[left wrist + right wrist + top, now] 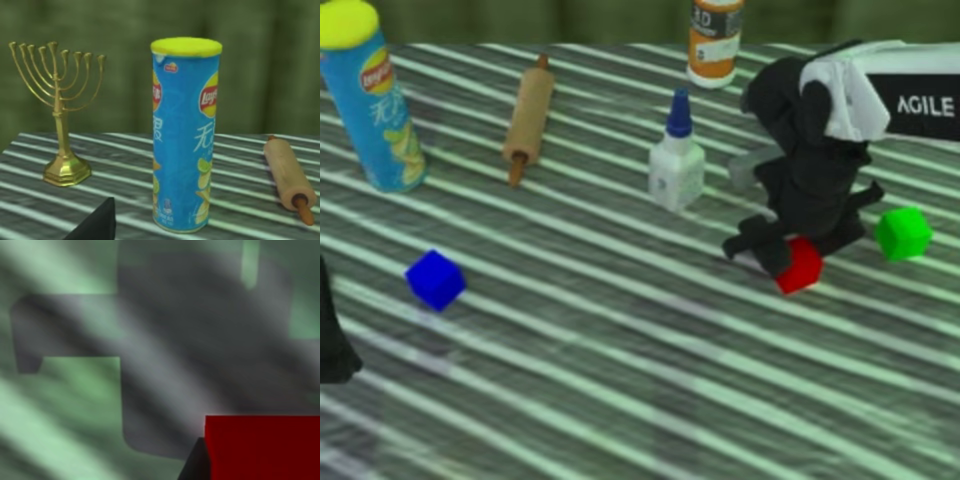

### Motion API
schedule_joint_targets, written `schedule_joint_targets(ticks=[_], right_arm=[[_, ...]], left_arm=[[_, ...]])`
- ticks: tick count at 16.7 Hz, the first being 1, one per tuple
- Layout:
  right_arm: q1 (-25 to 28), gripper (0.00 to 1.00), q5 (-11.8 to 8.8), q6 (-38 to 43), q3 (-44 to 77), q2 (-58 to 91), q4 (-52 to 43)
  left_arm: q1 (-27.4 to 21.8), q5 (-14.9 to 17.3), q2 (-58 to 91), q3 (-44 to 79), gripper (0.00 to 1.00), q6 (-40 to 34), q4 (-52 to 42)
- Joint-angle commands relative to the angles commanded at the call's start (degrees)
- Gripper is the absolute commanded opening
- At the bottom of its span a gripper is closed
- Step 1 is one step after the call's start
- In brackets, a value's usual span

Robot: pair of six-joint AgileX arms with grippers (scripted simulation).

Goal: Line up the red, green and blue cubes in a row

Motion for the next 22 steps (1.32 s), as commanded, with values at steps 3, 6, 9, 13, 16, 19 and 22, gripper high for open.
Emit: schedule_joint_targets(ticks=[3,6,9,13,16,19,22], right_arm=[[0.3,0.00,0.1,-0.1,1.9,-0.7,-2.4],[0.4,0.00,0.1,-0.1,5.8,-2.7,-9.1],[0.5,0.00,0.0,-0.1,8.7,-4.5,-13.3],[0.2,0.00,-0.1,0.0,8.7,-4.5,-13.3],[1.8,0.00,0.0,2.0,9.7,-3.8,-13.9],[6.5,0.00,0.3,9.5,12.7,-2.2,-15.6],[13.0,0.00,0.7,21.0,16.1,-0.5,-17.9]], left_arm=[[0.0,0.0,0.0,0.0,1.00,0.0,0.0],[0.0,0.0,0.0,0.0,1.00,0.0,0.0],[0.0,0.0,0.0,0.0,1.00,0.0,0.0],[0.0,0.0,0.0,0.0,1.00,0.0,0.0],[0.0,0.0,0.0,0.0,1.00,0.0,0.0],[0.0,0.0,0.0,0.0,1.00,0.0,0.0],[0.0,0.0,0.0,0.0,1.00,0.0,0.0]])
